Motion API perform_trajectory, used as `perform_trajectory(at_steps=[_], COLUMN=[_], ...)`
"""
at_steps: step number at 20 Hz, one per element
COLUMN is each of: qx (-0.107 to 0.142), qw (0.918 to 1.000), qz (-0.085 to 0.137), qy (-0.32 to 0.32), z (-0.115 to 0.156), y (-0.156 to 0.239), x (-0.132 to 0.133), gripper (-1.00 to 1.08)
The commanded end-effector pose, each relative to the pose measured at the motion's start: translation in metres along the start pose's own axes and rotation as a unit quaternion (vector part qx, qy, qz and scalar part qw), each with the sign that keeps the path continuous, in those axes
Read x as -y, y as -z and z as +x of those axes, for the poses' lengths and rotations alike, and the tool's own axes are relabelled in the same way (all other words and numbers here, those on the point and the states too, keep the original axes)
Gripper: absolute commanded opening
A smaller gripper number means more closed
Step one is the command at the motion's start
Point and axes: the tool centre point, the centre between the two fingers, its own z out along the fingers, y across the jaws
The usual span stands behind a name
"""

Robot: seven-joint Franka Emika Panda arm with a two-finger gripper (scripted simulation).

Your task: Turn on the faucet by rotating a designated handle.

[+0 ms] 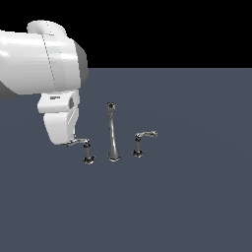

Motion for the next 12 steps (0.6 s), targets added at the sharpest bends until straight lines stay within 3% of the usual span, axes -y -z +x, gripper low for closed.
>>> perform_trajectory(at_steps=[1, 7, 9, 12], qx=[0.000, 0.000, 0.003, 0.003], qw=[1.0000, 1.0000, 1.0000, 1.0000], qz=[0.000, 0.000, 0.003, 0.003], qy=[0.000, 0.000, 0.000, 0.000], z=[-0.004, -0.014, -0.014, -0.011], y=[0.000, 0.000, 0.000, 0.000], x=[-0.009, -0.030, -0.023, -0.033], gripper=[-1.00, -1.00, -1.00, -1.00])
